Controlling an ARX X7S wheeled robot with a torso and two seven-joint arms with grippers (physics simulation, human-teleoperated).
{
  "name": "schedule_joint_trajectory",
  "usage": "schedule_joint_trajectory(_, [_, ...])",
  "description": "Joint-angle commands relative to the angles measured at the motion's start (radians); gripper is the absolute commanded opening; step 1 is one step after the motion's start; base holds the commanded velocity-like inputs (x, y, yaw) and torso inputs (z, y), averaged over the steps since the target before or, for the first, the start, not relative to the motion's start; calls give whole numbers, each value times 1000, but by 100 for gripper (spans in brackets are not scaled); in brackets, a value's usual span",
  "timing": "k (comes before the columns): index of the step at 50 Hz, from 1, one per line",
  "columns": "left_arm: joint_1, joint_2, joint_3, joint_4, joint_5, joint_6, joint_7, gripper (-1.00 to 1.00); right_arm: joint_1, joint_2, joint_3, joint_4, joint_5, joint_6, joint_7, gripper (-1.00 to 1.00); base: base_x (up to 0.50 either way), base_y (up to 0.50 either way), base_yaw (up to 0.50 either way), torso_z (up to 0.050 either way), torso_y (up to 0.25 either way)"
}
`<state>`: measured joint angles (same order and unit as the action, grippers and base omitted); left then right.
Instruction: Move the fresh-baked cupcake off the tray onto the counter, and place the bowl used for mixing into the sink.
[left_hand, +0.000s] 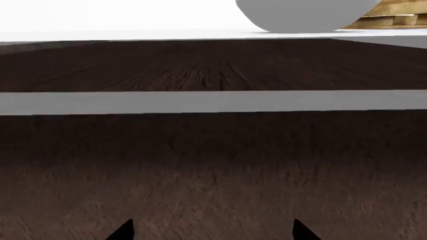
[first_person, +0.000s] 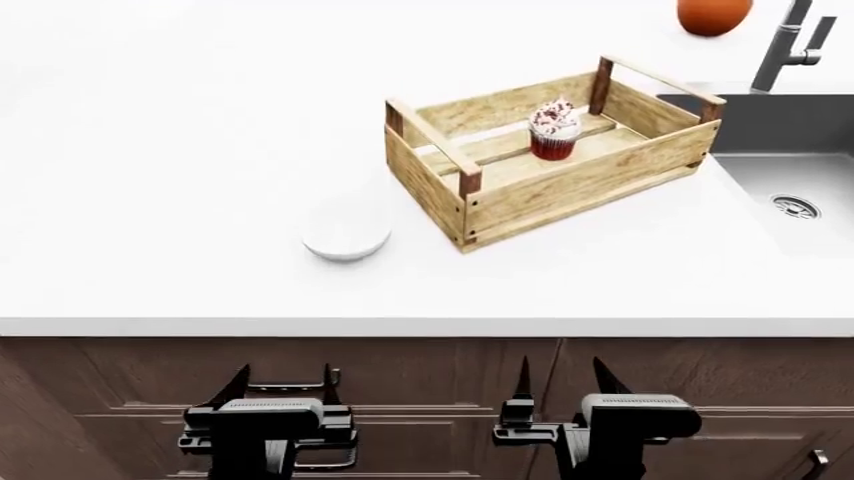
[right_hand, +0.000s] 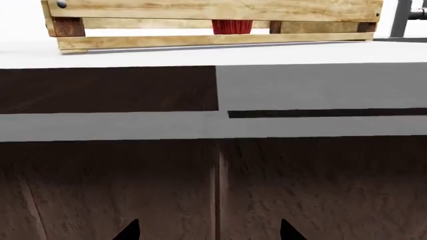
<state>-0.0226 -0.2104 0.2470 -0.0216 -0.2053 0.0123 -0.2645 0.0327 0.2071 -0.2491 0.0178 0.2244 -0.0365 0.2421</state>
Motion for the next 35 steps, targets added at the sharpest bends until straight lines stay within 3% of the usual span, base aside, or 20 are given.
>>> schedule_joint_trajectory(1, [-2,-4,5,-2,-4,2,-4,100,2,4,-6,1,2,-1,3,100,117,0,0,0,0])
schedule_joint_trajectory(11, [2,-7,8,17,15,-3,-32,100,-31,14,-20,-113,-3,73,45,100,36,0,0,0,0])
schedule_joint_trajectory(16, [53,-29,-21,216,-24,-109,-79,100,-138,73,-23,-374,4,192,91,100,0,0,0,0,0])
schedule_joint_trajectory(20, [186,-86,-49,466,-16,-188,-144,100,-269,109,17,-572,19,192,140,100,0,0,0,0,0])
schedule_joint_trajectory(35, [198,-139,-71,704,0,-306,-197,100,-287,199,49,-904,-67,231,176,100,0,0,0,0,0])
